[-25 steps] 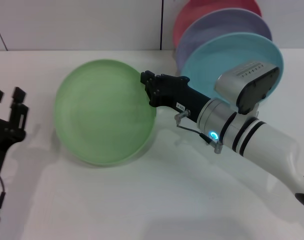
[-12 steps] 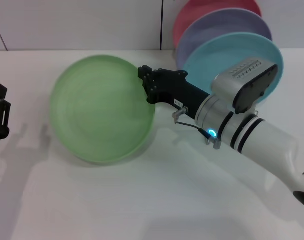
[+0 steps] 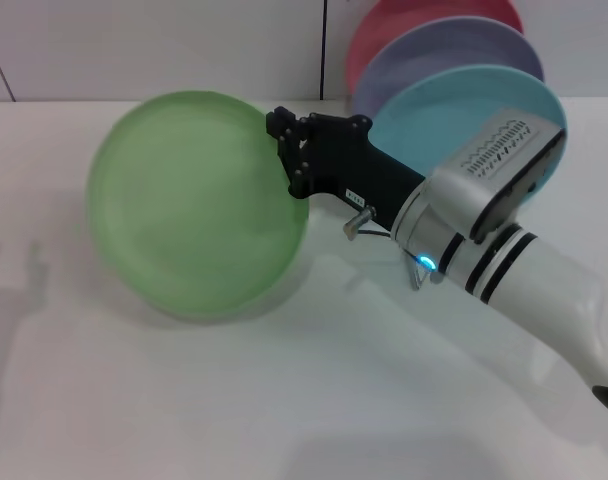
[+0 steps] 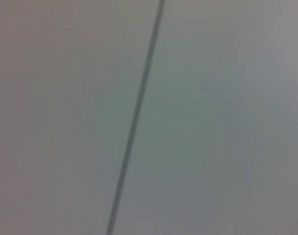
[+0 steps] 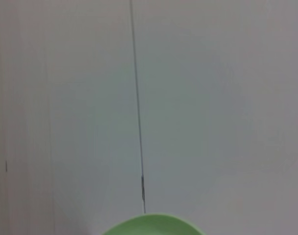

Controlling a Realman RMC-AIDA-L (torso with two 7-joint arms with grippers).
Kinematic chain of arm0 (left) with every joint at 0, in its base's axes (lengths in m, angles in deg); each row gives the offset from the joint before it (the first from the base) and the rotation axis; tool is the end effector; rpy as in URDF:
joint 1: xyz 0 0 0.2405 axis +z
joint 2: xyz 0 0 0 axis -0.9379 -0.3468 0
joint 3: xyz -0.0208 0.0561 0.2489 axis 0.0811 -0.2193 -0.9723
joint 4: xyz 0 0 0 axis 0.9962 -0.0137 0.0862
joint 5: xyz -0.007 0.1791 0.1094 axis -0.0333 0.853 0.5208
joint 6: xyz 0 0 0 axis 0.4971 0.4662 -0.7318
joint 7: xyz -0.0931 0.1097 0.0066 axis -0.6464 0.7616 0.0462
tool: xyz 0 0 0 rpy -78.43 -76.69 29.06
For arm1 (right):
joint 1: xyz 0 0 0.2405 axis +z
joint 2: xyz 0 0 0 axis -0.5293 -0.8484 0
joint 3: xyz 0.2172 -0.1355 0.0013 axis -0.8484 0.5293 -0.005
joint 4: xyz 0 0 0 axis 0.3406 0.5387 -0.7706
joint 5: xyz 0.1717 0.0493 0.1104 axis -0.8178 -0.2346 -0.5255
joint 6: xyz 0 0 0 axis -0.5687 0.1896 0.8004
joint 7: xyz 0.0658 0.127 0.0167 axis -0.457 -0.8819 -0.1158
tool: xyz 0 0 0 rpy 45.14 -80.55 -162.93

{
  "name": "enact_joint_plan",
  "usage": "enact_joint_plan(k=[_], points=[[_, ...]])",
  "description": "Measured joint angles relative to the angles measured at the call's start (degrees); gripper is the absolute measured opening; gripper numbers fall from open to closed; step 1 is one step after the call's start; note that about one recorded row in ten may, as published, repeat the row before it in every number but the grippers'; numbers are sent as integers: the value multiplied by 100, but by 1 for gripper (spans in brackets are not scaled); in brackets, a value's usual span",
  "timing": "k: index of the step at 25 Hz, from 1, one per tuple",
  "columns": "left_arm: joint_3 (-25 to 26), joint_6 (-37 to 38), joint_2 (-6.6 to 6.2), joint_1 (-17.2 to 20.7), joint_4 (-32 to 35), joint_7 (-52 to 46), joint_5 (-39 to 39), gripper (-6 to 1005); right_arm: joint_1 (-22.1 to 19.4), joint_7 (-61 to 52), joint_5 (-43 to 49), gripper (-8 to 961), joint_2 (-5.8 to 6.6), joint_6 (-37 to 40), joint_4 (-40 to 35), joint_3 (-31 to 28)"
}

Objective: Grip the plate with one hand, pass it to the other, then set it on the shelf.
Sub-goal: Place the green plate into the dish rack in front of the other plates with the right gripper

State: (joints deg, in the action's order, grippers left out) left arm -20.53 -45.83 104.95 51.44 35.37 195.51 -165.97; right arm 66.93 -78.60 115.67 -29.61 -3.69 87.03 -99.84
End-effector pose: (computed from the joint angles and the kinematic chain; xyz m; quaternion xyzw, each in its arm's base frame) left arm -0.3390 0.2607 0.0133 -0.5873 -0.2487 -0.4417 0.6310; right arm 0.1589 0.3677 -0.1050 -0.8499 0.1432 0.3623 0.3549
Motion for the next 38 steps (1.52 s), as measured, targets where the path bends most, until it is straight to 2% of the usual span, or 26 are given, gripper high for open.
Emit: enact_joint_plan(k=[8, 14, 23, 28, 32, 38], points=[[301, 395, -24, -46, 783, -1143, 1, 480, -195, 1035, 197, 18, 36, 746, 79, -38], [379, 556, -26, -86, 890, -1360, 2, 479, -320, 1564, 656, 19, 106, 1508, -9, -309], [382, 994, -26, -175, 894, -1703, 0, 480, -491, 2075, 664, 14, 523, 2929, -144, -245], [382, 1189, -25, -198, 907, -1930, 1, 480, -721, 2548, 667, 14, 616, 3472, -206, -252], [358, 1245, -26, -195, 908, -2126, 28, 480, -763, 2702, 669, 14, 658, 4041, -638, -310], [327, 1295, -14, -150, 828, -2368, 39, 480, -567, 2715, 669, 14, 676, 4899, -1485, -624]])
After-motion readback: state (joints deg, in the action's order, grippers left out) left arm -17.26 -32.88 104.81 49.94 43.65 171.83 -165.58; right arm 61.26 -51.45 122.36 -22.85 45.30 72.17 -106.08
